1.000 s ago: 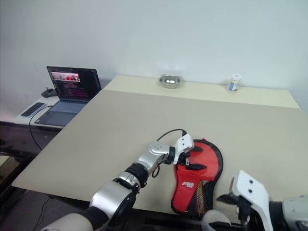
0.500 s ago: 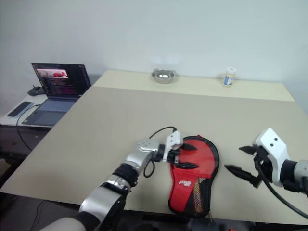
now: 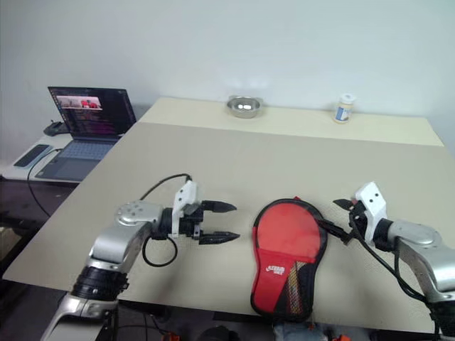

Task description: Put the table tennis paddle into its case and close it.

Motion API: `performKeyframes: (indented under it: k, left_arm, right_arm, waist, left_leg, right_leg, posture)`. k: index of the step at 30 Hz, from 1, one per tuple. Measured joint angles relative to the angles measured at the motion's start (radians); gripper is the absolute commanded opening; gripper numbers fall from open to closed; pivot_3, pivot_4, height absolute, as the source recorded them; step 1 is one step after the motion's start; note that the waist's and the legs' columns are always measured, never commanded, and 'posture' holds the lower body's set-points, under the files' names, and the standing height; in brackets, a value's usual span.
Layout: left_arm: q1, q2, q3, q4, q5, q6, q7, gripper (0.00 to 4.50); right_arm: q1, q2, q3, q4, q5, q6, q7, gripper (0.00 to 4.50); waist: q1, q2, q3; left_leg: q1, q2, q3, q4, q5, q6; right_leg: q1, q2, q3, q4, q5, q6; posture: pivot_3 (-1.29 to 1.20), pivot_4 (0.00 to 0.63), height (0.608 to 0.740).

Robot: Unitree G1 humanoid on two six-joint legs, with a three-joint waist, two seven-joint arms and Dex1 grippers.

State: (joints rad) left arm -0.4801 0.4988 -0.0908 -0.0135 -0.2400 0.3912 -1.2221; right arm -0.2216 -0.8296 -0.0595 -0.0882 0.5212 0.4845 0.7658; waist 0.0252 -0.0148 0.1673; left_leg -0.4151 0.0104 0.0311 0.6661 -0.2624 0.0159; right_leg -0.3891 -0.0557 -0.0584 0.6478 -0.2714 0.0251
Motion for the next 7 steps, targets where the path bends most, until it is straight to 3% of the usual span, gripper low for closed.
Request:
performKeyframes:
  k: [7]
  left_arm:
    - [0.005, -0.008, -0.040, -0.010, -0.002, -0.009, 0.035, 4.16]
  right_arm:
    - [-0.044, -0.003, -0.033, 0.048, -0.040, -0.018, 0.040, 4.48]
  waist:
    - [-0.002, 0.000, 0.000]
  left_leg:
    - [0.000, 0.002, -0.001, -0.001, 0.000, 0.000]
  right_leg:
    - [0.000, 0.000, 0.000, 0.000, 0.000, -0.001]
  posture:
    - [0.00, 0.150, 0.740]
